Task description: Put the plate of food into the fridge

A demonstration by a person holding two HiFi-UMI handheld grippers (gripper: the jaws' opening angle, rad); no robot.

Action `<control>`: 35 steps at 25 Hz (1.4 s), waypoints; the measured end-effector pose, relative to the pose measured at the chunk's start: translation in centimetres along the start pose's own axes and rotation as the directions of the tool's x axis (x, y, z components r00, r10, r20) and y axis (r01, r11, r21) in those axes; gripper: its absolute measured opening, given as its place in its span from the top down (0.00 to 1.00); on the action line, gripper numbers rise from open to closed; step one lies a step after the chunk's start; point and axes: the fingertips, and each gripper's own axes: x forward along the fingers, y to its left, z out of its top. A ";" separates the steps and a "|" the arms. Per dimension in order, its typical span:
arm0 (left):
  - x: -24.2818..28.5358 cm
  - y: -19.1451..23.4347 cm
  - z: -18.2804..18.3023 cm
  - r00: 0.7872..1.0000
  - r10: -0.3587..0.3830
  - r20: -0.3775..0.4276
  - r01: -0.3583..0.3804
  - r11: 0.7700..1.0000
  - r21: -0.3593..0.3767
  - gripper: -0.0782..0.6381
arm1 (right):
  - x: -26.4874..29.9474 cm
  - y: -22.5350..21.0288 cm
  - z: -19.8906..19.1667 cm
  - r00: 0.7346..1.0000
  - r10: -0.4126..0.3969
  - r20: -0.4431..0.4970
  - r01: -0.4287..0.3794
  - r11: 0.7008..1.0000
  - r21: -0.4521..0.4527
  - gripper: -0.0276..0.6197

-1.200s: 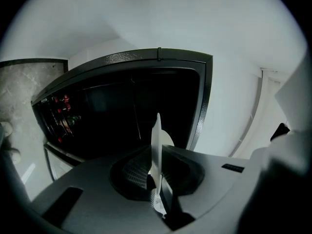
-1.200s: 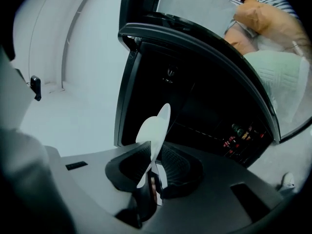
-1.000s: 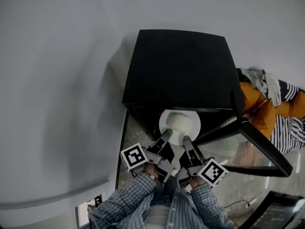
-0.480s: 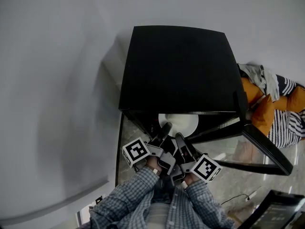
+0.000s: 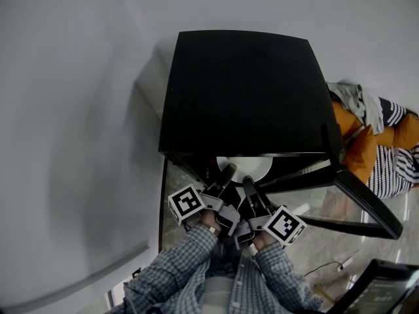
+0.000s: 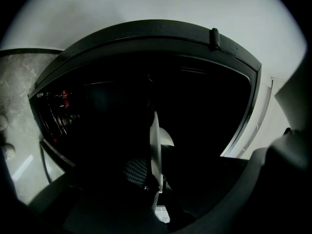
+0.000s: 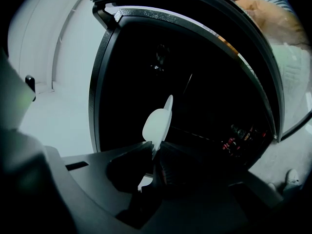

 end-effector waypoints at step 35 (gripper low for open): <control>-4.9 -0.5 0.5 0.983 -0.047 -0.177 0.060 0.996 0.069 0.81 | 6.1 0.2 2.9 1.000 -0.002 0.019 0.001 0.999 0.041 0.89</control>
